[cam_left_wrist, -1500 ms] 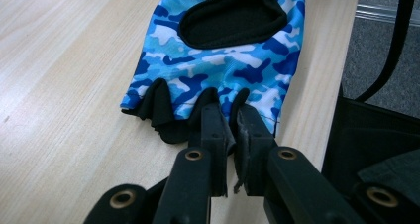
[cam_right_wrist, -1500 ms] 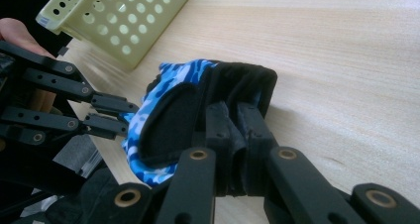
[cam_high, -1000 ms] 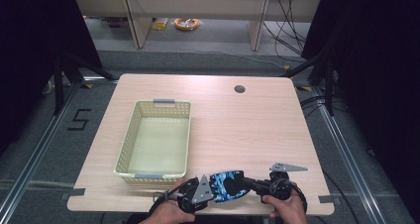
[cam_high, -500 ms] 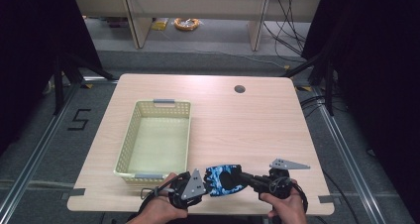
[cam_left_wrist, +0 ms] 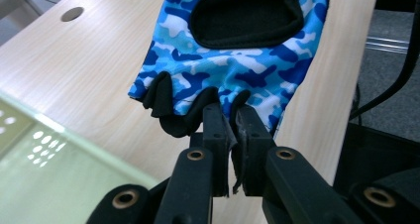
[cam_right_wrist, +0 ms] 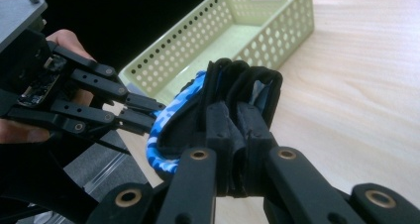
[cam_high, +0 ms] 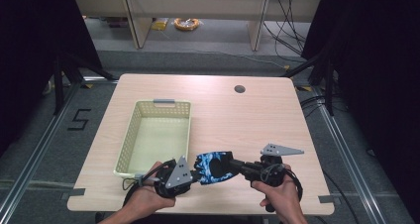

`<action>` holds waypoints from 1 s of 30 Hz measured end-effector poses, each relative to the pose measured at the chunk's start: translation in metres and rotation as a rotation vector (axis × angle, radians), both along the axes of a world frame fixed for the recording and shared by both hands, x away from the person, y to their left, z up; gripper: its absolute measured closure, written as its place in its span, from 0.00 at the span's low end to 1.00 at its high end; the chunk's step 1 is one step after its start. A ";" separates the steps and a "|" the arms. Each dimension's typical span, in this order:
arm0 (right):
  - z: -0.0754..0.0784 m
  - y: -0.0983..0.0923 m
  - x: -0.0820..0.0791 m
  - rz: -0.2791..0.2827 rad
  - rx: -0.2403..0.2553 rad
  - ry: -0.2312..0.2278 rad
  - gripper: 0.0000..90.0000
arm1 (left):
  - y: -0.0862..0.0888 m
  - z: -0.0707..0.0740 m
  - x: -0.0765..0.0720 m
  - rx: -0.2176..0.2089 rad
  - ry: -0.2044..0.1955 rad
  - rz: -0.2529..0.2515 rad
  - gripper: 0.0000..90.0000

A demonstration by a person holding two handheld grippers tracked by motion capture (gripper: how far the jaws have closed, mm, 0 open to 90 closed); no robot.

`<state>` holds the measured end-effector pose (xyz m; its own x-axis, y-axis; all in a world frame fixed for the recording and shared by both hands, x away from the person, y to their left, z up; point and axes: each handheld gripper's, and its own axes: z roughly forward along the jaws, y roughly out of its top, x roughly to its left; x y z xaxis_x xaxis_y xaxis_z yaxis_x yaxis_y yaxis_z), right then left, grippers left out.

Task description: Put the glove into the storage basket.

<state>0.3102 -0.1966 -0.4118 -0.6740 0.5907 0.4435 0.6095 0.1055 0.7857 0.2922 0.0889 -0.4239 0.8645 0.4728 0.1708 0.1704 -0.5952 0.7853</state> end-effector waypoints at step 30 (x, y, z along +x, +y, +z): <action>0.002 0.137 0.076 0.134 -0.008 0.014 0.96 | 0.119 0.008 0.037 0.116 0.012 0.193 0.94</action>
